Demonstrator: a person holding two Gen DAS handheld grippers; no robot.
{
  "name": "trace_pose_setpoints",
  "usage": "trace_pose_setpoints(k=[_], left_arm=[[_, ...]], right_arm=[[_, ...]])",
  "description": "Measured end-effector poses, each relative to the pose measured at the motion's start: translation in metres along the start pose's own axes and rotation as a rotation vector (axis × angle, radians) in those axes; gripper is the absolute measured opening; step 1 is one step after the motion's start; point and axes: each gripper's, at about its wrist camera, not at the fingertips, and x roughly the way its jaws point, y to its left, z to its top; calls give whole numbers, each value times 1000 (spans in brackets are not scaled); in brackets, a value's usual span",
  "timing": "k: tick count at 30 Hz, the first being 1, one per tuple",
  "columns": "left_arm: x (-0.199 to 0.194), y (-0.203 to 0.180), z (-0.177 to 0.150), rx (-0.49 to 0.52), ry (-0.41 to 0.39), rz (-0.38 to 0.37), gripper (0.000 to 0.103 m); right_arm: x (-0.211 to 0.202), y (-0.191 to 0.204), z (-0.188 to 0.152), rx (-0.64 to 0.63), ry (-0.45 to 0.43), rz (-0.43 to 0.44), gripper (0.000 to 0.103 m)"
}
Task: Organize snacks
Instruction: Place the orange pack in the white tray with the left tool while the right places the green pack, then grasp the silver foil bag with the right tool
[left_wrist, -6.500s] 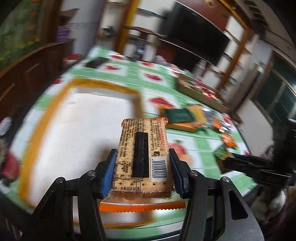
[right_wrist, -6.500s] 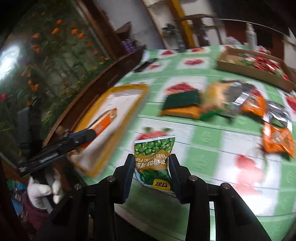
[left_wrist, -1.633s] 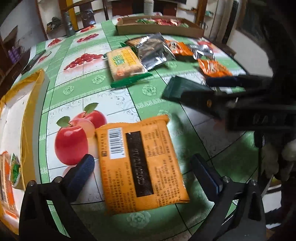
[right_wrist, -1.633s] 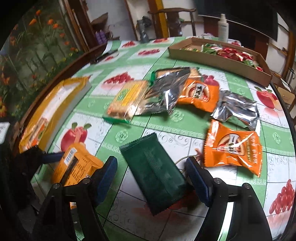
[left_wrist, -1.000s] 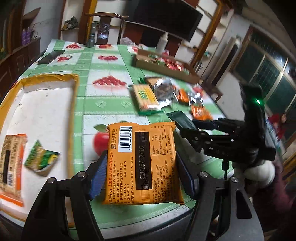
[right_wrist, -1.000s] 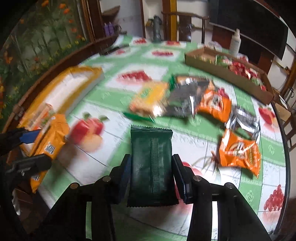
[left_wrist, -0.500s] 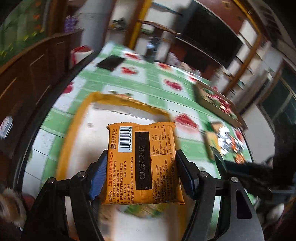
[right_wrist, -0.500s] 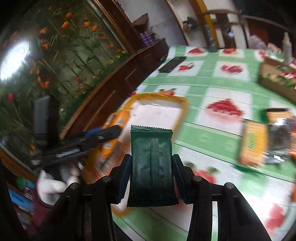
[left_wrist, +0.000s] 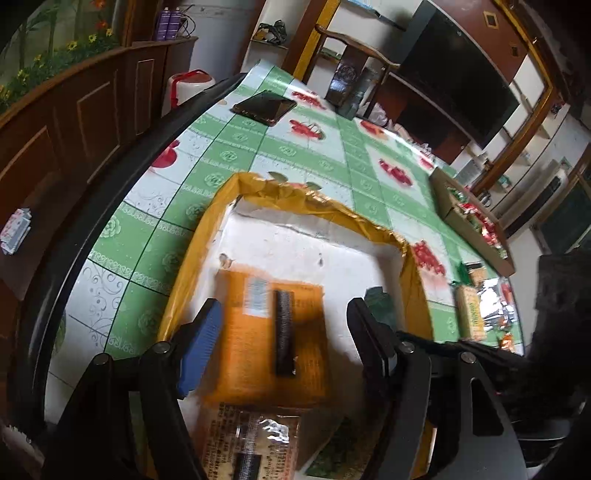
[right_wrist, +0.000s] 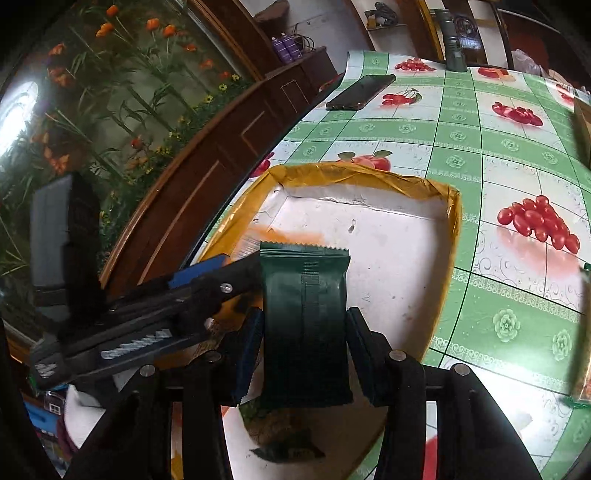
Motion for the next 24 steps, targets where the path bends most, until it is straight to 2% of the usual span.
trace_pose_setpoints(k=[4, 8, 12, 14, 18, 20, 22, 24], left_arm=[[-13, 0, 0, -21, -21, -5, 69], [-48, -18, -8, 6, -106, -21, 69], [-80, -48, -23, 42, -192, -68, 82], [-87, -64, -31, 62, -216, -90, 84], [-82, -95, -51, 78, -170, -182, 84], [-78, -108, -64, 70, -136, -245, 84], [-75, -120, -80, 53, -101, -313, 84], [-76, -128, -91, 50, -83, -350, 84]], right_arm=[[-9, 5, -2, -19, -27, -10, 52], [-43, 7, -10, -55, -93, -39, 56], [-78, -7, -19, -41, -153, -62, 61], [-96, -20, -24, -15, -182, -81, 64], [-139, -50, -39, 30, -254, -173, 65], [-157, -64, -45, 35, -288, -239, 69], [-173, -85, -52, 46, -308, -334, 79], [-185, -114, -60, 93, -297, -388, 79]])
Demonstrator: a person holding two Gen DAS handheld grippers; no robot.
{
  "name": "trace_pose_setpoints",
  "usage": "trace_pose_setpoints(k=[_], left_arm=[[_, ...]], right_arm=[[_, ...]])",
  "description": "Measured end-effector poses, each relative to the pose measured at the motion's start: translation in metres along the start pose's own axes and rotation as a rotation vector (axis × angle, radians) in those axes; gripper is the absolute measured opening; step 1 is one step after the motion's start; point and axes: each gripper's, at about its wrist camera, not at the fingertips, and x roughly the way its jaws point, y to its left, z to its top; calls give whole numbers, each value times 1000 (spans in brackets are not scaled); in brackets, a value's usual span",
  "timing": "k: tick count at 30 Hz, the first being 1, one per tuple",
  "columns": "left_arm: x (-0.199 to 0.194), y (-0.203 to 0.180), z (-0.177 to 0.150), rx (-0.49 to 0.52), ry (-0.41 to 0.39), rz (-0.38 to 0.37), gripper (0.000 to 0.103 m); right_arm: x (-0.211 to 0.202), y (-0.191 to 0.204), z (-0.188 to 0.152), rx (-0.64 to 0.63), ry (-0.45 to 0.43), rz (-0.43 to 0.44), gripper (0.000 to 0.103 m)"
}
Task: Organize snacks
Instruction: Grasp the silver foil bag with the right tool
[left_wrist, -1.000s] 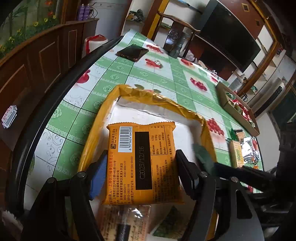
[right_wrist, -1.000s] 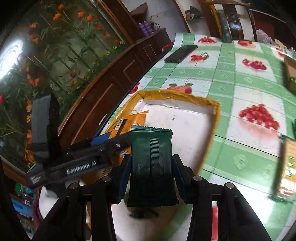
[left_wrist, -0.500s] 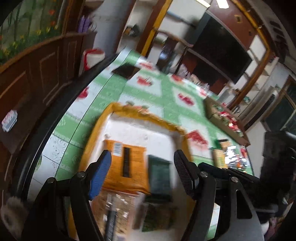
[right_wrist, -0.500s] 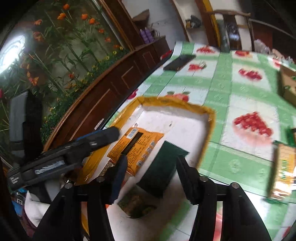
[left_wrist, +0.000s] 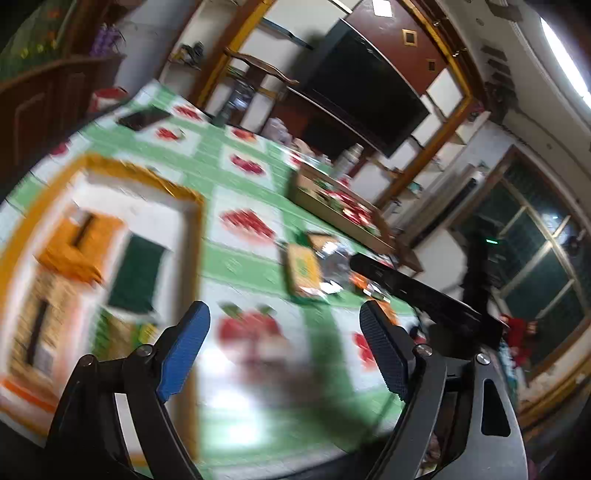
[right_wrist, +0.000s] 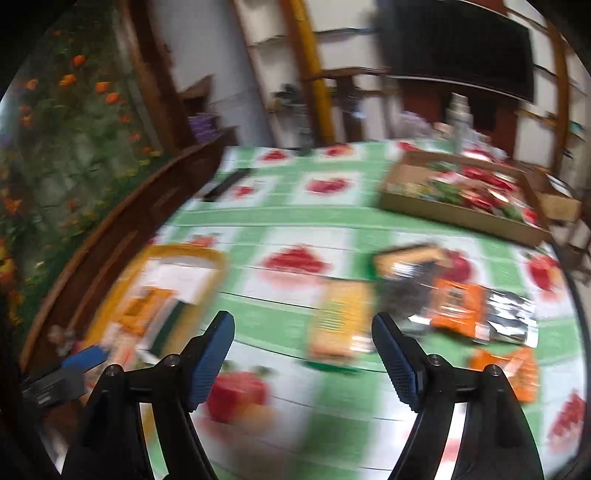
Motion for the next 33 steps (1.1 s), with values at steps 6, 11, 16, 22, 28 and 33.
trace_pose_setpoints(k=[6, 11, 16, 22, 28, 33], left_arm=[[13, -17, -18, 23, 53, -7, 84], [22, -17, -22, 17, 74, 11, 84], [32, -16, -24, 25, 96, 23, 84], [39, -13, -21, 36, 112, 39, 84], [49, -12, -19, 38, 138, 45, 84], [61, -19, -17, 55, 159, 55, 84]], right_arm=[[12, -70, -15, 137, 39, -50, 79], [23, -84, -13, 169, 45, -38, 79], [50, -70, 2, 120, 48, -113, 79], [89, -65, 9, 130, 98, -164, 78], [96, -60, 4, 80, 84, -243, 54], [78, -73, -1, 131, 53, -170, 38]])
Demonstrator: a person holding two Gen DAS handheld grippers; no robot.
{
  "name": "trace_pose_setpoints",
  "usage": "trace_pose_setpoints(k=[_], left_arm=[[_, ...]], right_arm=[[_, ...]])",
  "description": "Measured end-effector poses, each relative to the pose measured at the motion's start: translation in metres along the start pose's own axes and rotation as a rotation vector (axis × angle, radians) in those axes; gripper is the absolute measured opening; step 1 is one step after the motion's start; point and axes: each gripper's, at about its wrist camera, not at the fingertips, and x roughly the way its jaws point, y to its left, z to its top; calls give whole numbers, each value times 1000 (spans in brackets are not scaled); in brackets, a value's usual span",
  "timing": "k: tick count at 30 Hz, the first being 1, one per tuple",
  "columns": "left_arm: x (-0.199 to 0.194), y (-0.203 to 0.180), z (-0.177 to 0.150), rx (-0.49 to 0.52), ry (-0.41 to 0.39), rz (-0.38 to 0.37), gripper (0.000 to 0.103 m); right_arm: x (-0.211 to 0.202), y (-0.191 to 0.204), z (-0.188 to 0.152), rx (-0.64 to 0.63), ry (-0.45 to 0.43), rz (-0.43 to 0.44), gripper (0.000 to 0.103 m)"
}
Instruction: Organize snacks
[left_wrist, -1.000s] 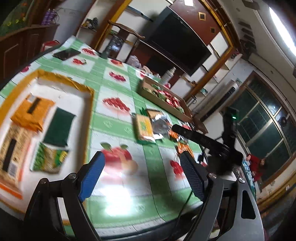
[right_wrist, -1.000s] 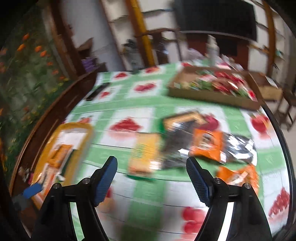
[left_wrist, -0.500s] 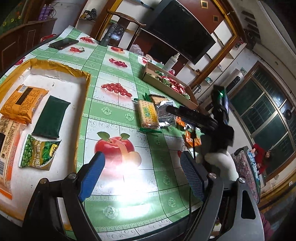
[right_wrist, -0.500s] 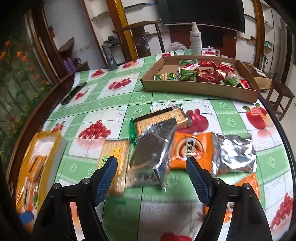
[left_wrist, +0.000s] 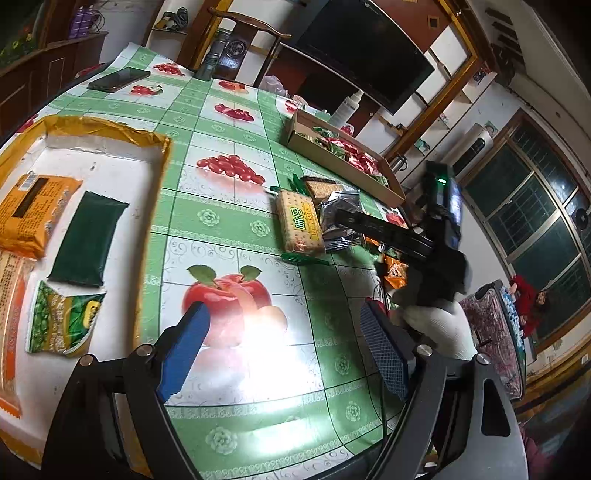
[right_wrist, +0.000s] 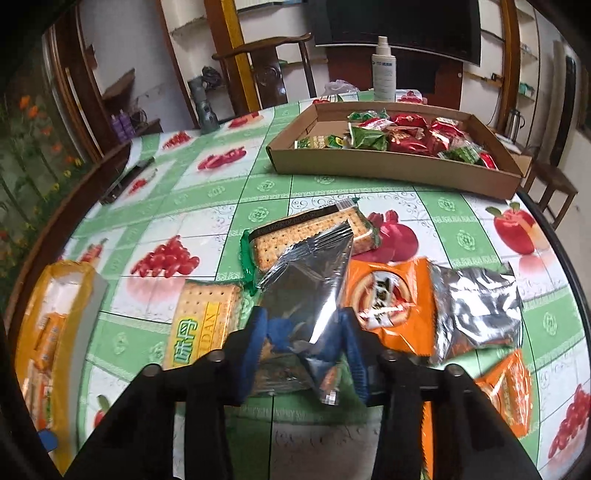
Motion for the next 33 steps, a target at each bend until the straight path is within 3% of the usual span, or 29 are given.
trace_pose_setpoints(k=[6, 9, 18, 24, 26, 27, 28, 33], left_arm=[[24, -14, 4, 17, 47, 19, 83], [40, -24, 10, 36, 70, 35, 83], [119, -41, 61, 120, 143, 168, 83], [152, -51, 73, 223, 147, 263, 83], [159, -50, 73, 226, 164, 259, 75], [158, -53, 72, 253, 146, 277, 55], [158, -56, 70, 278, 150, 269, 46], [147, -59, 63, 280, 145, 243, 44]], right_arm=[[-20, -21, -24, 27, -66, 64, 36], [-23, -36, -24, 96, -70, 149, 30], [-20, -67, -24, 222, -47, 231, 29], [-18, -68, -24, 231, -41, 244, 29], [-18, -70, -24, 238, -40, 250, 29], [-18, -70, -25, 239, -40, 253, 29], [-20, -69, -25, 240, -44, 256, 28], [-24, -67, -25, 223, -70, 281, 24]])
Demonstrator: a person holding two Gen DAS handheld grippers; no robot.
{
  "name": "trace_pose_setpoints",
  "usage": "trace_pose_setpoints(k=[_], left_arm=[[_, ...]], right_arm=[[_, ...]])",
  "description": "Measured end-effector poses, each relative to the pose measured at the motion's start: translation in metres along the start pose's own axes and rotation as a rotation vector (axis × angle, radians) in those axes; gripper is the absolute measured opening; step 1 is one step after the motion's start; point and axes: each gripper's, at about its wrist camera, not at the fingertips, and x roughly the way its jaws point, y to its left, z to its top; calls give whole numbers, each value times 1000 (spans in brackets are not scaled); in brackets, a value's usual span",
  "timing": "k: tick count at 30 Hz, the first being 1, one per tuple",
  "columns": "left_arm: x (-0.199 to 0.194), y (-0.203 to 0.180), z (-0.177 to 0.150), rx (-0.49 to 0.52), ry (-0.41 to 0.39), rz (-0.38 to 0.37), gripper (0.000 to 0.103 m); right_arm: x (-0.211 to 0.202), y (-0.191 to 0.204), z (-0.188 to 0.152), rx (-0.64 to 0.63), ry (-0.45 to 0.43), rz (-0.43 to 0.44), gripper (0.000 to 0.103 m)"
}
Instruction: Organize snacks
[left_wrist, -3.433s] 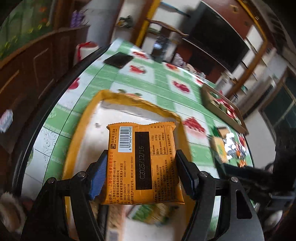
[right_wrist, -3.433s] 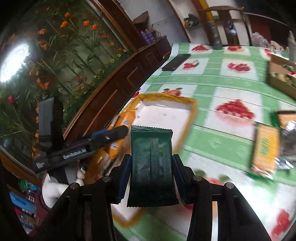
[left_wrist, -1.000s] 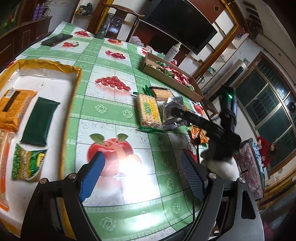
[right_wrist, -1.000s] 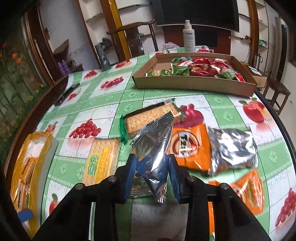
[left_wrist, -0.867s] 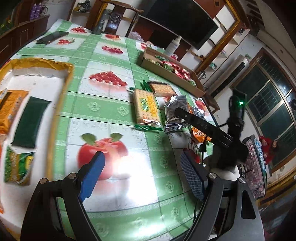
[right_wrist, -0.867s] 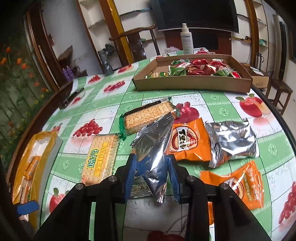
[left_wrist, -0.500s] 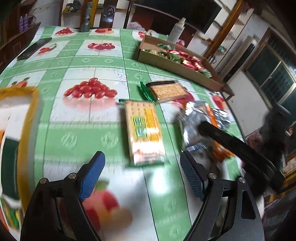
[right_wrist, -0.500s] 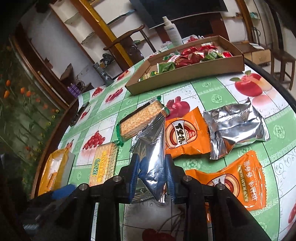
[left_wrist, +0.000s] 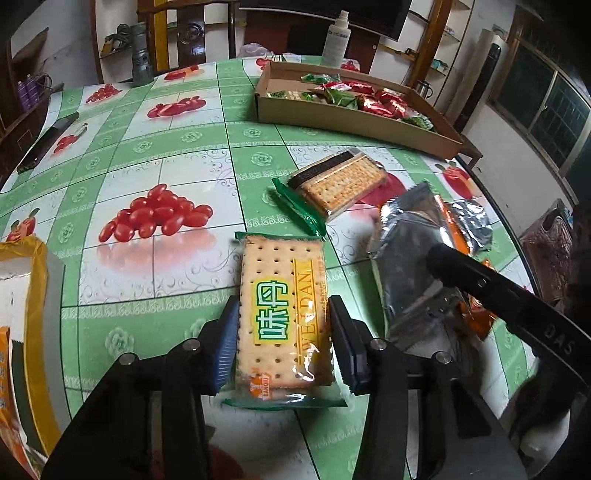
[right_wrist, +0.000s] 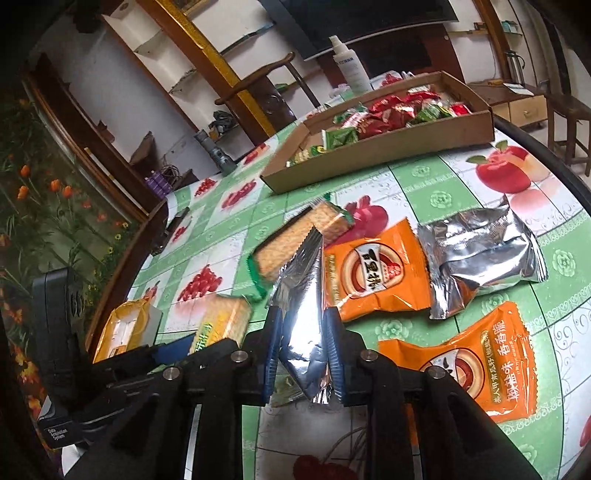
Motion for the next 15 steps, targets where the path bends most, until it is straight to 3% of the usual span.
trace_pose_setpoints(k=[8, 15], left_arm=[[-35, 8, -18, -63, -49, -104, 44], [-82, 40, -53, -182, -127, -174, 44]], right_arm=[[-7, 11, -1, -36, -33, 48, 21], [-7, 9, 0, -22, -36, 75, 21]])
